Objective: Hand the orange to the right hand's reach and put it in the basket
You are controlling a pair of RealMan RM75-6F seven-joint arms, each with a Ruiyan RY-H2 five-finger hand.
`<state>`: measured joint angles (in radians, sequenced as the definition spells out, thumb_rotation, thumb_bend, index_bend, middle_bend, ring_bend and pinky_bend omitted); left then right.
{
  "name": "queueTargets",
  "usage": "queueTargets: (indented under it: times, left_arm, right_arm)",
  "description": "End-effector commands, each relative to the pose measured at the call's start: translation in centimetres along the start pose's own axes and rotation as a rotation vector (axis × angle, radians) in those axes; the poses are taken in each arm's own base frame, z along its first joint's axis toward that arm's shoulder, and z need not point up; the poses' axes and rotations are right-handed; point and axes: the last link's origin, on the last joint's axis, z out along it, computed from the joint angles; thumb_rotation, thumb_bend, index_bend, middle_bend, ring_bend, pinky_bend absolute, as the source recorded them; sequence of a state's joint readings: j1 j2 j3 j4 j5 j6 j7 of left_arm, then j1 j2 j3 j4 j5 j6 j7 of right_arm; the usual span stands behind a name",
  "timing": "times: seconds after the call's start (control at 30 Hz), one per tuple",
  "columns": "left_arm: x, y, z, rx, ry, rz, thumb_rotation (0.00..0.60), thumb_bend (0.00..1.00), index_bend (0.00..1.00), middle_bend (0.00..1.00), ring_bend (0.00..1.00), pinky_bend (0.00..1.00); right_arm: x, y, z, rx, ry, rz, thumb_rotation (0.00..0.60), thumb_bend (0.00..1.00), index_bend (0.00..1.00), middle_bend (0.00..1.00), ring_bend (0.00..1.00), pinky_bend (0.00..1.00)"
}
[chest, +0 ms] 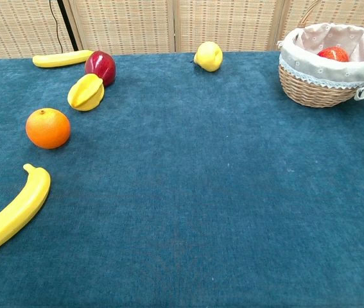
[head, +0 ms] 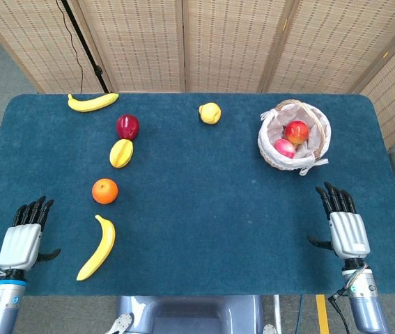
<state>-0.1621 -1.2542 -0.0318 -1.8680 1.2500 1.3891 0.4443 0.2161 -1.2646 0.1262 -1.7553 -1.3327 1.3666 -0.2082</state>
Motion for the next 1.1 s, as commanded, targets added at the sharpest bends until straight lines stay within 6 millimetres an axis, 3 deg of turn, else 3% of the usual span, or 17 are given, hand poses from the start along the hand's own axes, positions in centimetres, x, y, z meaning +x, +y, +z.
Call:
queueTargets:
  times: [0.03,0.63,0.83,1.1]
  left_arm:
    - [0.0,0.1,-0.1,-0.005,0.001,-0.001,0.6,0.0,0.0,0.0,0.0,0.0]
    - [0.1,-0.7,1.0,0.013,0.024,-0.024,0.6,0.0,0.0,0.0,0.0,0.0]
    - [-0.6,-1.1,2.9,0.009,0.013,-0.036,0.6,0.0,0.0,0.0,0.0,0.0]
    - [-0.4,-0.3,7.1,-0.026,0.01,-0.05,0.6,0.0,0.0,0.0,0.0,0.0]
  right_arm:
    - [0.0,0.0,0.0,-0.002,-0.001,0.0,0.6,0.0,0.06,0.0,0.0,0.0]
    - [0.1,0.4,-0.1,-0.015,-0.007,0.018,0.6,0.0,0.09,0.0,0.0,0.0]
    - [0.6,0.5,-0.4,-0.015,0.004,0.033,0.6,0.0,0.1,0.0,0.0,0.0]
    - [0.8,0.7,-0.6,-0.016,0.006,0.046,0.6,0.0,0.1,0.0,0.0,0.0]
